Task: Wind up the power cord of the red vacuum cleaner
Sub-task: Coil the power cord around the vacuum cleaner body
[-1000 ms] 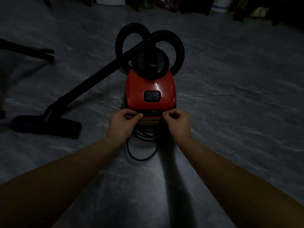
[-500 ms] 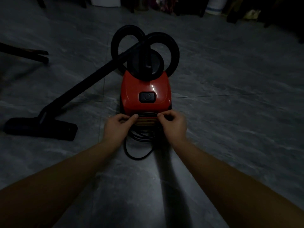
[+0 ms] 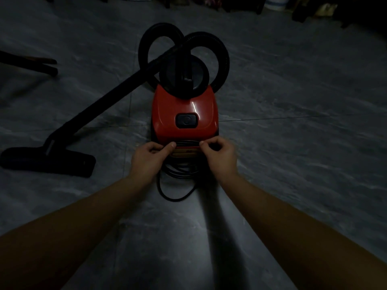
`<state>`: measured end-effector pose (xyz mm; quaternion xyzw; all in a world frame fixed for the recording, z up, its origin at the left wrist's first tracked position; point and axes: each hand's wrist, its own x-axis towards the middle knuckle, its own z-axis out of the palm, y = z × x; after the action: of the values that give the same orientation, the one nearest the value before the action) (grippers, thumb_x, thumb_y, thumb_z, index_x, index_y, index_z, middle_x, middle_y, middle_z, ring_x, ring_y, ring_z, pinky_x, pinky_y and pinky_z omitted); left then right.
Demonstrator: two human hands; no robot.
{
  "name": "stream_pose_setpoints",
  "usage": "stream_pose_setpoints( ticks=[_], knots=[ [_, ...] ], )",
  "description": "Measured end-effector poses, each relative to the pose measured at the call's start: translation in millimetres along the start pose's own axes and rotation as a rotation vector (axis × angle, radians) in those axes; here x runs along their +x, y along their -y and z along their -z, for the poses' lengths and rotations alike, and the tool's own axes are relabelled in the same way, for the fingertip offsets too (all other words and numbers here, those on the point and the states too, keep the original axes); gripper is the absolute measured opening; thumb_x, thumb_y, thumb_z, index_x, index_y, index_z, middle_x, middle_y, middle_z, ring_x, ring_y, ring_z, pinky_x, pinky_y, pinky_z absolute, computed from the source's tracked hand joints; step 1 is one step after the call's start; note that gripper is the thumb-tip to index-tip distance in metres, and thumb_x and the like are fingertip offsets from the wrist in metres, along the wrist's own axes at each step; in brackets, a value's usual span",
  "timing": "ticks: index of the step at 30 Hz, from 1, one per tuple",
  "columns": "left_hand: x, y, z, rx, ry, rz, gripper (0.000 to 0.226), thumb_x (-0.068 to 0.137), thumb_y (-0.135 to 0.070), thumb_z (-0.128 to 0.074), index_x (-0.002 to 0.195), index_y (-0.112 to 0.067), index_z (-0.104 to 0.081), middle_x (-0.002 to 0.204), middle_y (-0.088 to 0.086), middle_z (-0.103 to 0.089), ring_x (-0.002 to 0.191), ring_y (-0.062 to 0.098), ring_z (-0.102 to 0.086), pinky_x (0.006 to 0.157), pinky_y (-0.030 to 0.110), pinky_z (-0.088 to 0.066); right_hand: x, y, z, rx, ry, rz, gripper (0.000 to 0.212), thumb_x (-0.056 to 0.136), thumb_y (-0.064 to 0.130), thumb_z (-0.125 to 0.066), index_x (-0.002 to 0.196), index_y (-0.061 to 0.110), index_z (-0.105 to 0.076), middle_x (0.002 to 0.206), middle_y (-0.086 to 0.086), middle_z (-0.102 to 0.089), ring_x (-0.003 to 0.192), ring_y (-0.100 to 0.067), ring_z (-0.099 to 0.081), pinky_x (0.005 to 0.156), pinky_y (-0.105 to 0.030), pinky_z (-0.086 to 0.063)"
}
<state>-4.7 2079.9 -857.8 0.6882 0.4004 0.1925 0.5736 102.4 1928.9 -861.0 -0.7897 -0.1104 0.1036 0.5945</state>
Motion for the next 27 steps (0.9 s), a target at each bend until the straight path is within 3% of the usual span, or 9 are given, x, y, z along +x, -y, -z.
stream_pose_setpoints(
  ticks=[4,8,12,19,23,27],
  knots=[
    [1.3,0.8,-0.8,-0.011,0.013,0.007,0.035,0.081,-0.032,-0.080,0.085,0.001,-0.070,0.067,0.000,-0.069,0.051,-0.008,-0.060,0.050,0.007,-0.045,-0.6,-2.9,0.4,-0.009,-0.011,0.020,0.011,0.085,0.028,-0.073,0.080,0.019,-0.071,0.079,0.004,-0.073,0.079,-0.014,-0.071,0.080,-0.044,-0.060],
    [3.0,0.1,-1.3,-0.002,0.018,0.017,0.037,0.081,-0.035,-0.079,0.085,0.000,-0.068,0.073,0.010,-0.071,0.059,0.007,-0.062,0.056,0.013,-0.049,0.4,-5.1,1.2,-0.034,-0.014,0.040,0.012,0.087,0.029,-0.071,0.082,0.019,-0.071,0.081,0.004,-0.073,0.081,-0.013,-0.070,0.081,-0.043,-0.059],
    [5.0,-3.3,-5.6,-0.012,-0.004,0.058,0.029,0.082,-0.028,-0.079,0.085,-0.001,-0.068,0.065,0.000,-0.062,0.052,0.000,-0.055,0.046,0.004,-0.040,3.2,-6.4,1.7,-0.060,-0.014,0.056,0.011,0.089,0.028,-0.070,0.083,0.019,-0.071,0.082,0.004,-0.073,0.082,-0.014,-0.070,0.080,-0.042,-0.059],
    [2.9,-3.7,-5.1,-0.007,0.015,0.097,0.032,0.082,-0.029,-0.078,0.086,0.001,-0.068,0.070,0.000,-0.064,0.058,0.002,-0.057,0.047,0.003,-0.040,4.7,-7.5,2.5,-0.063,0.014,0.027,0.007,0.089,0.026,-0.069,0.084,0.021,-0.072,0.084,0.006,-0.073,0.084,-0.012,-0.070,0.083,-0.042,-0.059],
    [0.7,-2.6,-2.5,0.009,0.022,0.078,0.033,0.082,-0.032,-0.078,0.086,0.000,-0.069,0.069,-0.001,-0.066,0.052,-0.007,-0.058,0.049,0.003,-0.042,3.1,-3.9,1.8,-0.038,0.005,0.013,0.006,0.087,0.024,-0.071,0.082,0.021,-0.074,0.082,0.006,-0.074,0.082,-0.013,-0.071,0.082,-0.040,-0.060],
    [-0.3,-6.0,-3.1,0.002,0.011,0.101,0.034,0.080,-0.039,-0.079,0.084,-0.006,-0.072,0.076,-0.001,-0.071,0.070,0.009,-0.066,0.059,0.015,-0.046,2.8,1.9,-1.2,0.003,-0.025,-0.046,0.008,0.084,0.026,-0.073,0.079,0.020,-0.074,0.079,0.005,-0.074,0.080,-0.013,-0.071,0.080,-0.035,-0.059]
  ],
)
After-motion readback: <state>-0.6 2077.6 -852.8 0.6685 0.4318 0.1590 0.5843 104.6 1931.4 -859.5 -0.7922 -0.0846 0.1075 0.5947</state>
